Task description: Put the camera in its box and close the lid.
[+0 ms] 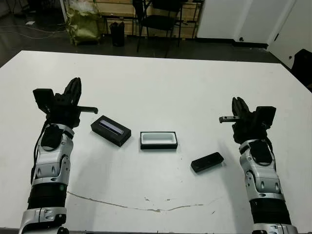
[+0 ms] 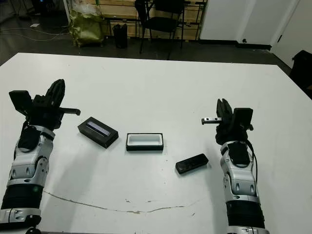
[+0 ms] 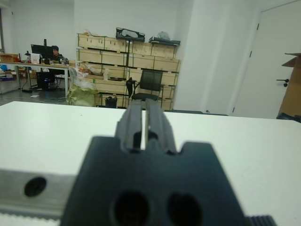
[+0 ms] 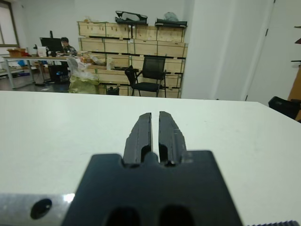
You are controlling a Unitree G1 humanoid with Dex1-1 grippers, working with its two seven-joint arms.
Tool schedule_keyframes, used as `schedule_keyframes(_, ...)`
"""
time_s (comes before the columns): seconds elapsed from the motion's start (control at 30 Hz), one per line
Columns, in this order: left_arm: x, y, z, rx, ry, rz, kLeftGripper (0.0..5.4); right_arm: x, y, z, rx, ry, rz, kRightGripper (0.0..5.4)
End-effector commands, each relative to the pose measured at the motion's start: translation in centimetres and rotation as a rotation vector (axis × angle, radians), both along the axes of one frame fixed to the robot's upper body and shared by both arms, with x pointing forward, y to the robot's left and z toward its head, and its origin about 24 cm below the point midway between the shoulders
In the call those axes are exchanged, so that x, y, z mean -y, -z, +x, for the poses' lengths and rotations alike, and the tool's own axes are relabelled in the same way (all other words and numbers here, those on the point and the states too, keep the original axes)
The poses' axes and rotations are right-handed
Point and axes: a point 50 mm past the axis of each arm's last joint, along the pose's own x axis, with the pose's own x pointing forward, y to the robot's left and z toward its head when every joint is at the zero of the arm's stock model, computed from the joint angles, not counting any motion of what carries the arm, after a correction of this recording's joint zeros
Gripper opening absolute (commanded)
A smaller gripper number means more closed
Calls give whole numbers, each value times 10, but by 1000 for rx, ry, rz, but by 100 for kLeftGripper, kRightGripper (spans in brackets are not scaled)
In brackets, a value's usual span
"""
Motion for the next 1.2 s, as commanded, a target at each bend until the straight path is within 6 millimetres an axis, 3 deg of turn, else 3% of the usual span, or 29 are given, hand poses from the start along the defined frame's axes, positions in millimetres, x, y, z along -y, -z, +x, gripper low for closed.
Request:
schedule_keyframes(0.03,-1,5,0,-23,4,13,2,3,4,-1,-20,12,5,1)
schedule_keyframes(0.47,1,6,0,-30,12,-1,2,6,-1,-1,-1,-17,-30,1)
schedule_keyframes(0.9,2,6,0,-33,9,-1,2,20,-66,-2,101,-241,-382,1)
schedule_keyframes(1.2,4,4,0,-36,4,-2,2,9,-74,2,77,-531,-546,1)
